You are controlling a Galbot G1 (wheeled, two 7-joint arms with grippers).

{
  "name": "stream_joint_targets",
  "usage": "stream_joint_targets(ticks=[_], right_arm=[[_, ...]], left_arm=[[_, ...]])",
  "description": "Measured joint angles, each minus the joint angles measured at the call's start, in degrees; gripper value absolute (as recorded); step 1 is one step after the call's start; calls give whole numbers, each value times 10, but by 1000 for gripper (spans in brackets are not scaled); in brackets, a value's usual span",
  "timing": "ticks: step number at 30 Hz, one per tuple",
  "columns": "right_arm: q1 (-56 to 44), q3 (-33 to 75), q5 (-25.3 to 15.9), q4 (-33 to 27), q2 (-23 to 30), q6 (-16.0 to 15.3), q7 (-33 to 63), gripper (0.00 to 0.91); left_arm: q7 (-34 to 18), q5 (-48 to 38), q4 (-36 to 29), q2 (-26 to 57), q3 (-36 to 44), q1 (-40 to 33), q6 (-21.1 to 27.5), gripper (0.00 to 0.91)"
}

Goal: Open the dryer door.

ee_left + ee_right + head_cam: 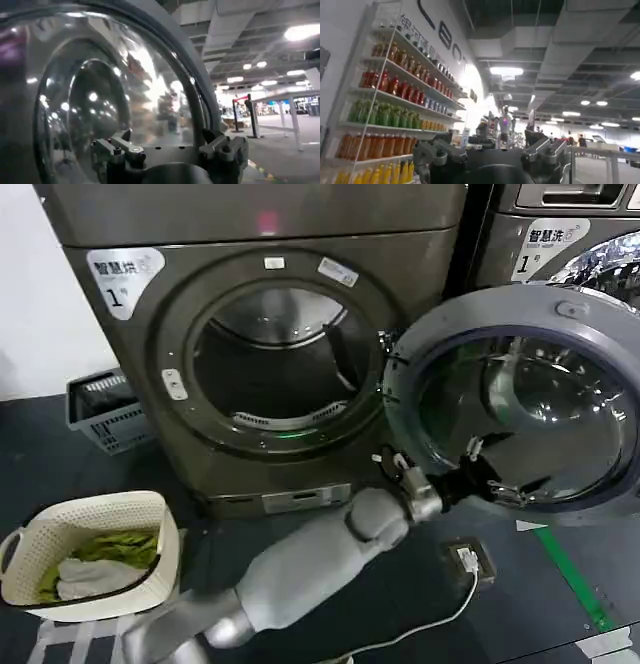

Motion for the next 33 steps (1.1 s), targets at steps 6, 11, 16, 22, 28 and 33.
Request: stream_joint_targets(ticks=[6,11,16,22,28,33], right_arm=[[-1,1,-7,-5,-2,5,-1,907],[1,1,-8,-5,-8,5,-2,907],[4,1,-15,-5,-13,5,-3,907],[3,14,-38,6,-18,11,-14,907],[3,18,-54,10,-18,17,-15,907],[8,17,-61,11,-18,19,-18,907]], left_arm=[[-17,3,-10,24,4,14,-97,907],[-18,4,-27,47,6,26,-170,907],[-21,1,-58,80,-2,33,-190,907],[-11,3,-100,145,-19,42,-204,907],[9,-30,-160,230,-31,55,-191,907],[21,-7,-205,310,-44,67,-158,907]])
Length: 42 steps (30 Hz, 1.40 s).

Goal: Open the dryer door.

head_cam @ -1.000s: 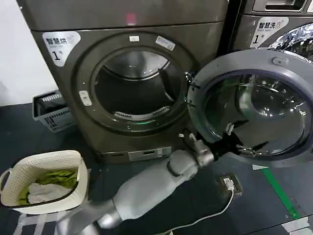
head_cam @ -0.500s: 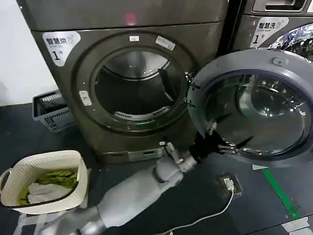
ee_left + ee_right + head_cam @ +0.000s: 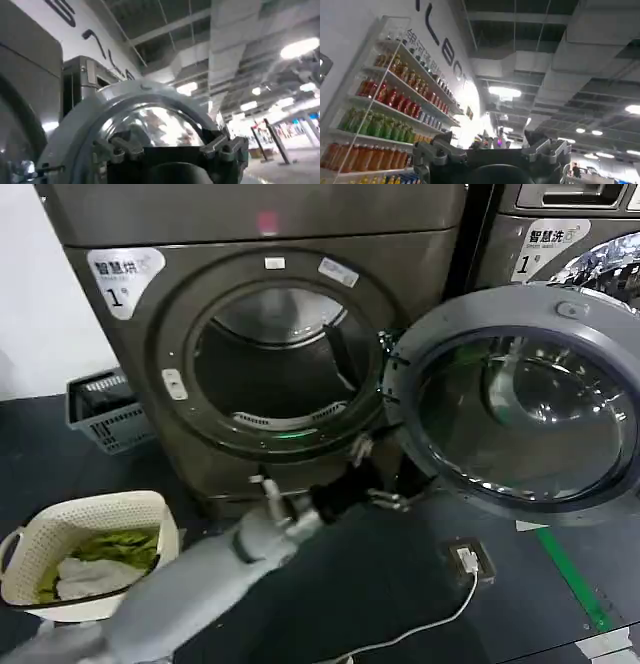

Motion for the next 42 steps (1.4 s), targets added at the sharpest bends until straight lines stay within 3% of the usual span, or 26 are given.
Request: stream_joint_targets(ticks=[4,11,18,24,32,42], right_arm=[[5,1,-1,5,-3,-4,4,907],[15,2,-9,7,-13,-5,3,907],[25,-1,-10,8,-17,-4,3,907],[23,13,-10,8,-20,1,4,907],[24,22,-8,3,-19,12,8,907],[9,37,-5,7,-18,10,8,907]], left_arm=[[0,49,-32,69,-20,13,73,907],[73,153,-83,176,-127,79,230,907],[90,204,-111,250,-250,152,293,907],[146,265,-111,302,-331,198,359,907],[242,350,-67,315,-383,212,376,907],[318,402,-26,333,-450,235,326,907]])
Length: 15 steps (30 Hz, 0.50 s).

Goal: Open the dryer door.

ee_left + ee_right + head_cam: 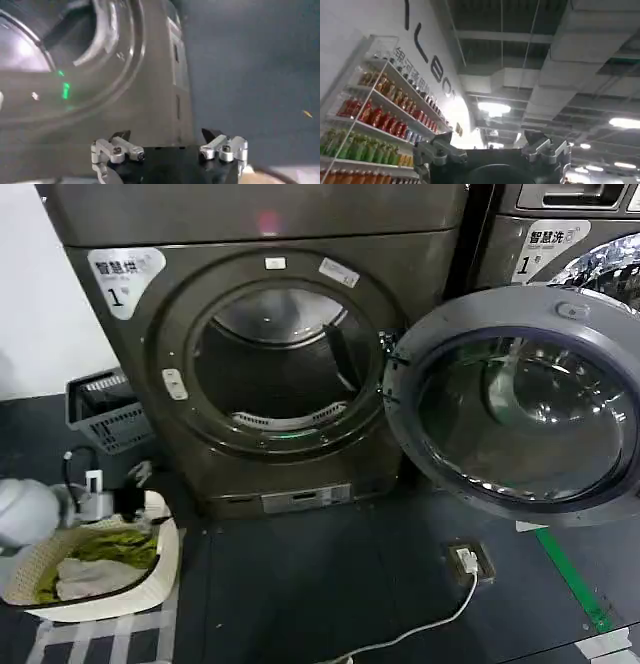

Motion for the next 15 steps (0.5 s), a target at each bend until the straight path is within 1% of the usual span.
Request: stream_joint_targets(ticks=[3,9,15], right_arm=[[-2,3,1,0,0,0,0,907],[0,3,2,4,0,-2,-1,907],[0,5,4,5,2,-2,-1,907]], left_arm=[[2,33,16,4,-13,0,-16,907],[30,85,74,14,-18,-12,-53,907],[35,127,128,24,-28,-8,-77,907]])
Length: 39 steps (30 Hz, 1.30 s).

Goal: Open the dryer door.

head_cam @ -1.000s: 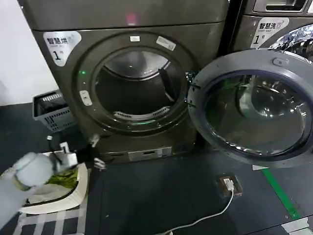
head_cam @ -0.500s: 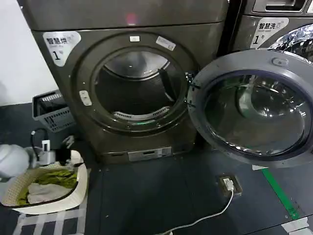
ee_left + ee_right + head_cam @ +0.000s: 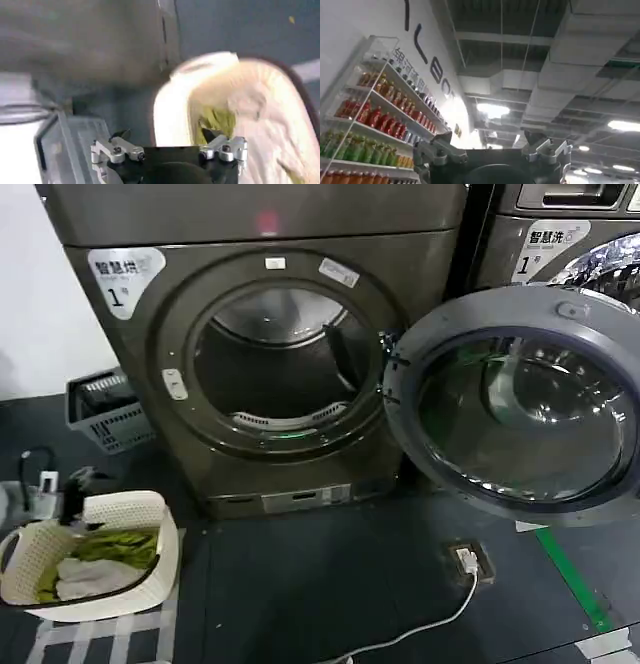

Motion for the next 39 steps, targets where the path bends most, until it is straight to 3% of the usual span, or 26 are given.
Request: stream_joint_targets(ticks=[13,39], right_arm=[[0,-1,0,0,4,0,-1,907],[0,-3,-1,0,7,2,-4,907]], left_arm=[[23,28,41,6,0,-7,-53,907],[47,35,43,11,-2,4,-76,907]])
